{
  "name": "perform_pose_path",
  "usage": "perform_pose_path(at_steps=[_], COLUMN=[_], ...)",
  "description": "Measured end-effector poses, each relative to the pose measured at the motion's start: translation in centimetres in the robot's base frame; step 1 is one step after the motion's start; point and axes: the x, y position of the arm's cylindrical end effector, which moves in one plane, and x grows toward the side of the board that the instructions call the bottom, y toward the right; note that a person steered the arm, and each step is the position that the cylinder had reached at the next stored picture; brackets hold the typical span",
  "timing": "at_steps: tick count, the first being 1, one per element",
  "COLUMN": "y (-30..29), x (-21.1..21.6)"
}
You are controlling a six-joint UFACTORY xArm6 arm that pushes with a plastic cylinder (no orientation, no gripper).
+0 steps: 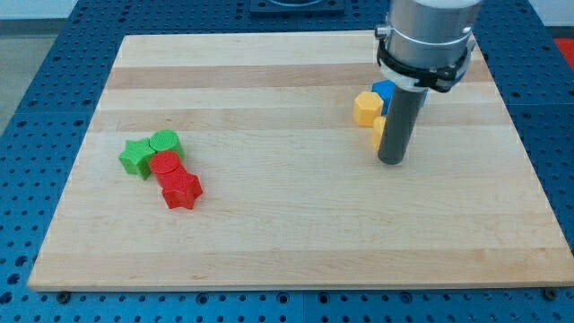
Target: Push yellow heart below to the blue cube
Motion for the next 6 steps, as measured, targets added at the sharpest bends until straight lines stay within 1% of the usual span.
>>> perform_pose_path(at_steps=[2,6], y=[-0.5,1.0], x=[-0.7,-4.2])
